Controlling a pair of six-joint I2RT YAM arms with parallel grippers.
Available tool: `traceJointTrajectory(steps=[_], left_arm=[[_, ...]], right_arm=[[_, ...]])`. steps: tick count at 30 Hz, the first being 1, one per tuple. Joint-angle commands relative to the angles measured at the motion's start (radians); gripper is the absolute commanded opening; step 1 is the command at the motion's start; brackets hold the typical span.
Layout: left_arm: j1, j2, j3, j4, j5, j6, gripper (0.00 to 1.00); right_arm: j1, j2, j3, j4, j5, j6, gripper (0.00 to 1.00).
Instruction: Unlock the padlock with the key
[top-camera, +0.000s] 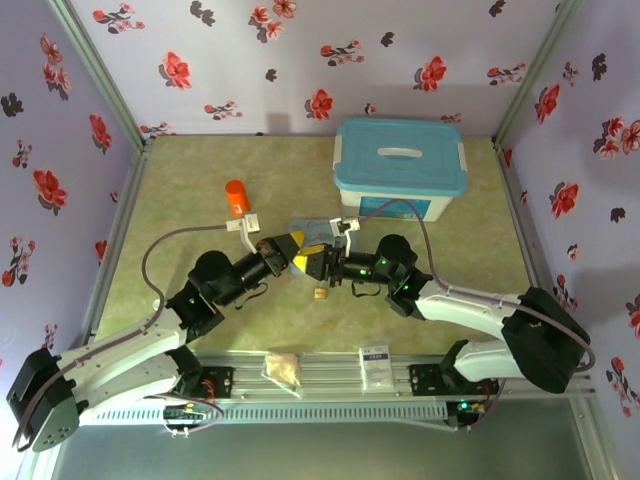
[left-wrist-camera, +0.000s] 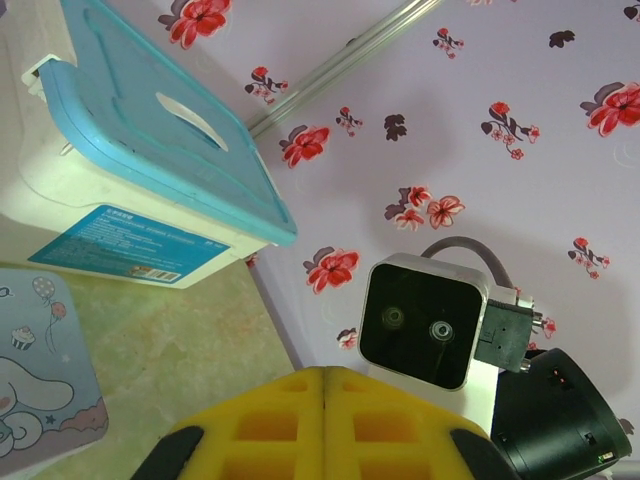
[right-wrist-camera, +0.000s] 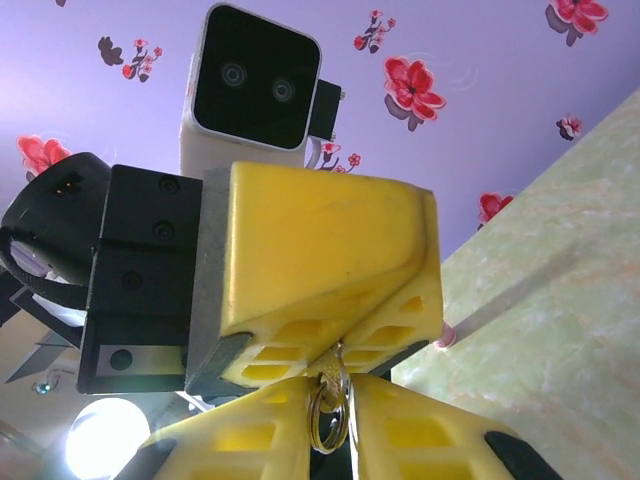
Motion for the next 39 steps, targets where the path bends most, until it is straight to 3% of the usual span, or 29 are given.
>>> traceJointTrajectory(steps=[1,6,8,10,13,21,25,31,36,39], left_arm=[[0.003,-0.03,-0.01,0.018,0.026,0.003,0.0],[0.004,-0.031,-0.003,-0.029,0.021,0.025,0.0],[0.007,-0.039,0.002,-0.042,0.02,0.042,0.16],[0.013,-0.061,0.003,-0.059,0.008,0.048,0.44],[0.026,-0.096,0.048,-0.186,0.005,0.092,0.52],[0.053,-0.072,0.175,-0.471,0.083,0.243,0.51],[0.06,-0.018,0.245,-0.607,0.124,0.306,0.44],[0.061,0.021,0.27,-0.657,0.156,0.345,0.39],[0.066,0.018,0.276,-0.667,0.156,0.348,0.25],[0.074,0.022,0.275,-0.672,0.157,0.342,0.06]], right_arm=[[0.002,0.002,0.01,0.042,0.014,0.001,0.14],[0.001,0.018,0.011,0.049,-0.002,0.017,0.0],[0.001,0.015,0.003,0.031,0.011,0.007,0.0],[0.001,0.006,-0.004,-0.007,0.016,-0.007,0.0],[0.001,-0.003,-0.005,-0.064,0.016,-0.024,0.0],[0.003,0.001,0.015,-0.129,-0.005,-0.044,0.0],[0.006,0.004,0.027,-0.167,-0.015,-0.058,0.0],[0.007,-0.003,0.022,-0.185,-0.006,-0.067,0.0],[0.005,-0.007,0.014,-0.195,0.002,-0.075,0.0],[0.006,-0.001,0.015,-0.193,0.001,-0.075,0.0]])
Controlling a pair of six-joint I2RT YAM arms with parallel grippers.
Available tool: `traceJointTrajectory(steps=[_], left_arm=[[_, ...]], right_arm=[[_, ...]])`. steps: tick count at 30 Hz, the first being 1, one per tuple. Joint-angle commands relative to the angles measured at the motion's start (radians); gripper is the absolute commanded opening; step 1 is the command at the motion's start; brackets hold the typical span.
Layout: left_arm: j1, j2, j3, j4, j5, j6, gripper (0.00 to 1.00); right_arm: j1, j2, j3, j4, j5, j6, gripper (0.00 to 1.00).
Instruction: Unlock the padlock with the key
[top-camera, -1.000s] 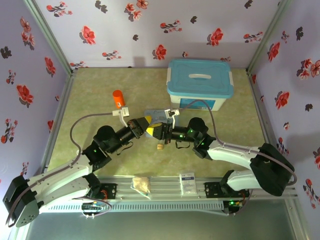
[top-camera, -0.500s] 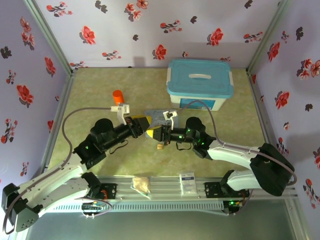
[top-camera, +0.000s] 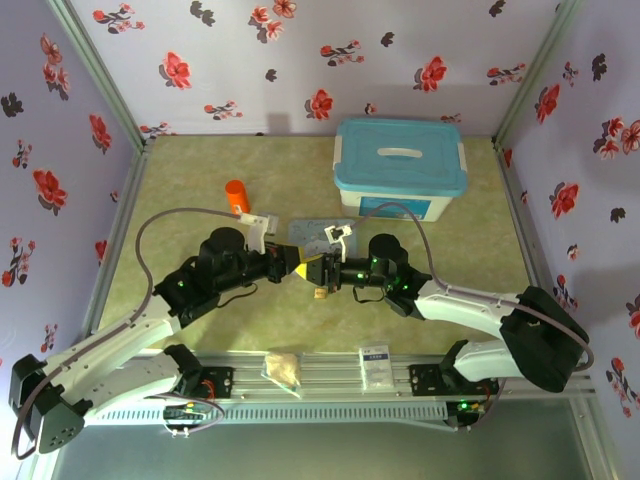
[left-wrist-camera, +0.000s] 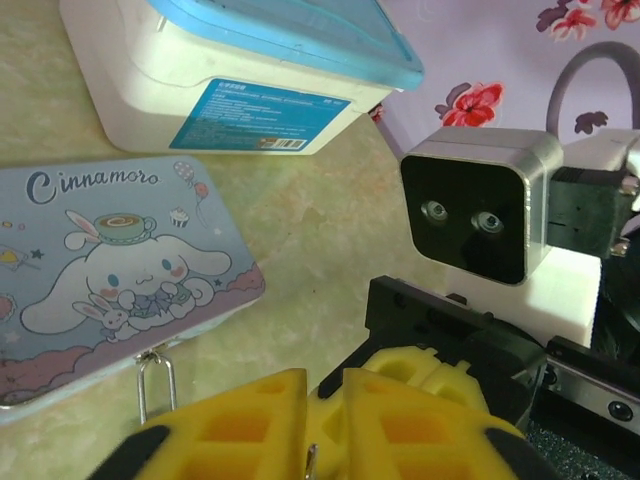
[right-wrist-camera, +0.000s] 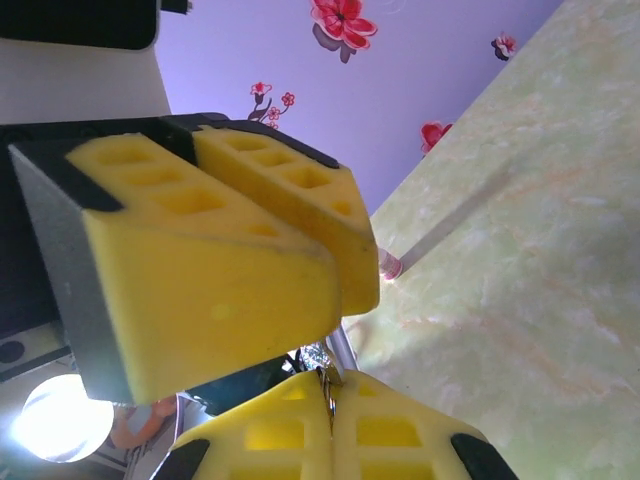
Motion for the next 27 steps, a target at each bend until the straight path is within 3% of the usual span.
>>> traceJointTrajectory(steps=[1,5,6,8,9,12,15,19,22,27], left_arm=[[0.015,0.001,0.03,-0.016,0.018,0.016,0.0],[0.018,0.0,0.03,-0.033,0.02,0.023,0.0],[0.021,-0.006,0.029,-0.031,0.018,0.021,0.0],[0.029,-0.024,0.015,-0.009,0.006,0.006,0.0],[0.031,-0.037,0.003,0.015,-0.006,-0.009,0.0],[0.031,-0.083,-0.069,0.155,-0.057,-0.08,0.0],[0.032,-0.113,-0.138,0.305,-0.109,-0.161,0.0],[0.033,-0.135,-0.163,0.359,-0.162,-0.208,0.0],[0.032,-0.153,-0.178,0.385,-0.176,-0.231,0.0],[0.033,-0.186,-0.217,0.419,-0.23,-0.271,0.0]], right_arm=[[0.005,-0.009,0.017,0.003,-0.003,-0.023,0.0],[0.004,-0.01,0.02,0.007,0.0,-0.021,0.0],[0.006,-0.016,0.019,0.007,0.008,-0.022,0.11],[0.001,-0.024,0.009,0.018,0.032,-0.012,0.5],[-0.002,-0.027,-0.001,0.045,0.043,0.002,0.63],[-0.006,-0.019,-0.04,0.201,0.095,0.071,0.77],[-0.006,0.047,-0.051,0.398,0.101,0.173,0.78],[-0.006,0.171,-0.033,0.658,0.098,0.315,0.78],[0.004,0.223,0.014,0.65,0.04,0.31,0.76],[0.004,0.245,0.007,0.659,0.044,0.311,0.71]])
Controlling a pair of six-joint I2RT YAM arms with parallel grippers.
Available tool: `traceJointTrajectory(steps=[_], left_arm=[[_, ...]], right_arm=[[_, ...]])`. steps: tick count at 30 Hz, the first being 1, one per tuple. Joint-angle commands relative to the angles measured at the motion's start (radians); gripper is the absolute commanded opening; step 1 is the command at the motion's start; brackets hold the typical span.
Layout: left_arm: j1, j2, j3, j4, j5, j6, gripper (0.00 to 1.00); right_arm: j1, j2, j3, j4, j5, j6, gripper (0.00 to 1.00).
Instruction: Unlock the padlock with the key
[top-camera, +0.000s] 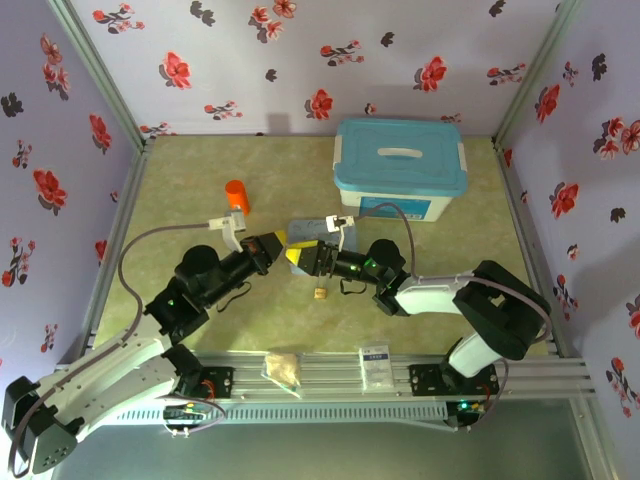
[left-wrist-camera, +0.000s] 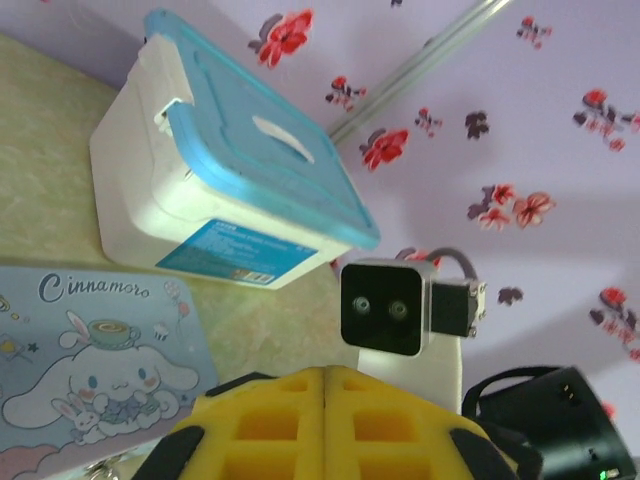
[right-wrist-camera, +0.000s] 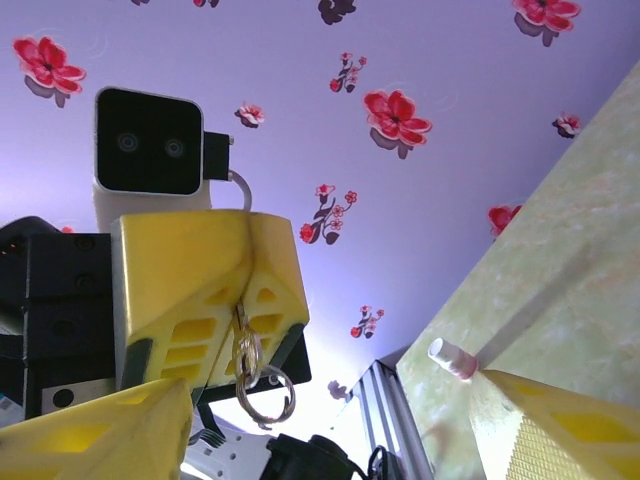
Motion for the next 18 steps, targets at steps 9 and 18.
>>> traceJointTrajectory(steps=[9,18], left_arm=[[0.008,-0.019,-0.043,0.129,-0.062,-0.07,0.0],[0.009,-0.005,-0.062,0.171,-0.059,-0.098,0.0]], right_arm=[[0.017,0.009,0.061,0.098,-0.012,0.022,0.6],[0.034,0.042,0.096,0.098,-0.016,0.023,0.5]])
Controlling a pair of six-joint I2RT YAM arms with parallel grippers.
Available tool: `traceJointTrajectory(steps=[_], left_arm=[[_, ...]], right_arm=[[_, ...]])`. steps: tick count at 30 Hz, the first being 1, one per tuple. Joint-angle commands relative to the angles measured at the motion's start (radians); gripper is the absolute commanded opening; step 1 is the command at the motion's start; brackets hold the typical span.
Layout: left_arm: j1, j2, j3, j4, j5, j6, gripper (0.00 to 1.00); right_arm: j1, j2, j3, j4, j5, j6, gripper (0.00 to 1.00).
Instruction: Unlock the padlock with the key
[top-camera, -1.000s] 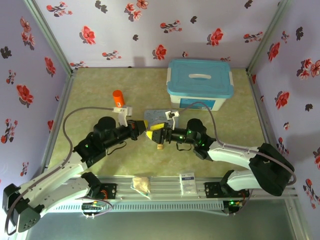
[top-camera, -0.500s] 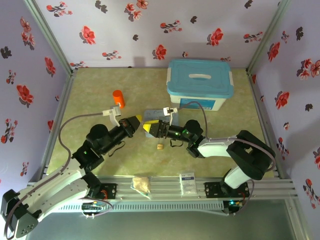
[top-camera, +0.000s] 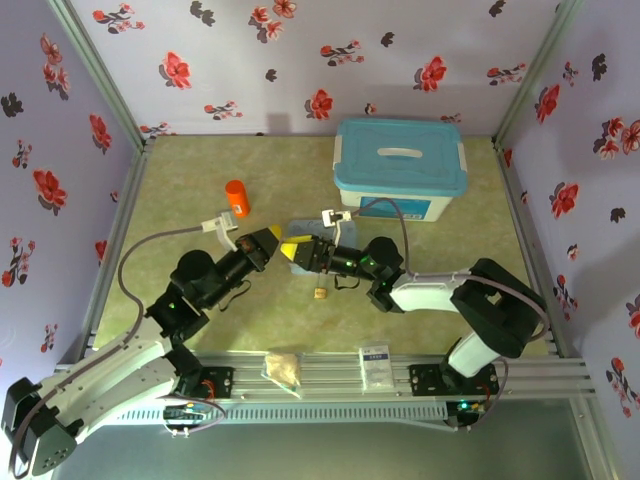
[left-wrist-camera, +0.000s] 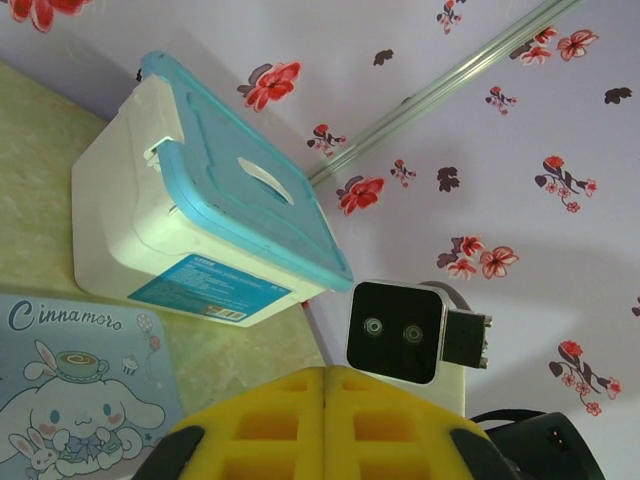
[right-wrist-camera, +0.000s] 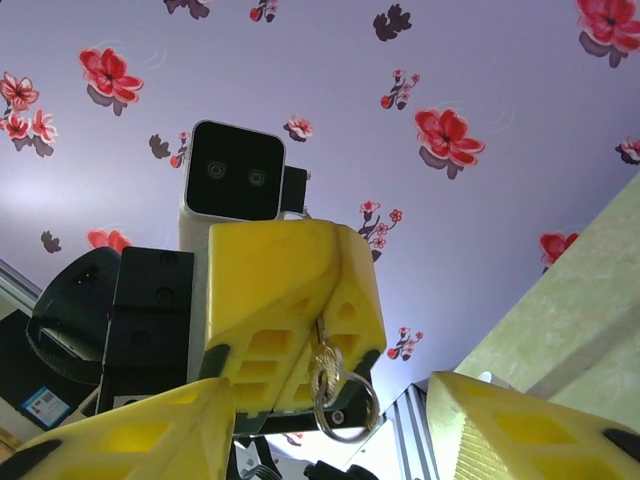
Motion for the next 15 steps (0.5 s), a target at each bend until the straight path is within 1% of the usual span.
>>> traceJointTrajectory(steps=[1,3,9,15], left_arm=[[0.007,0.0,-0.022,0.056,-0.016,-0.021,0.0],[0.007,-0.002,-0.023,0.057,-0.017,-0.021,0.0],[0.007,0.003,-0.036,0.074,-0.022,-0.037,0.0],[0.012,0.007,-0.055,0.071,-0.045,-0.075,0.0]], right_arm=[[0.009,0.016,0.03,0.045,-0.01,0.0,0.47],[0.01,0.015,0.029,0.045,-0.008,-0.002,0.44],[0.01,0.011,0.02,0.045,-0.003,-0.004,0.26],[0.01,0.012,0.012,0.045,0.007,-0.01,0.18]])
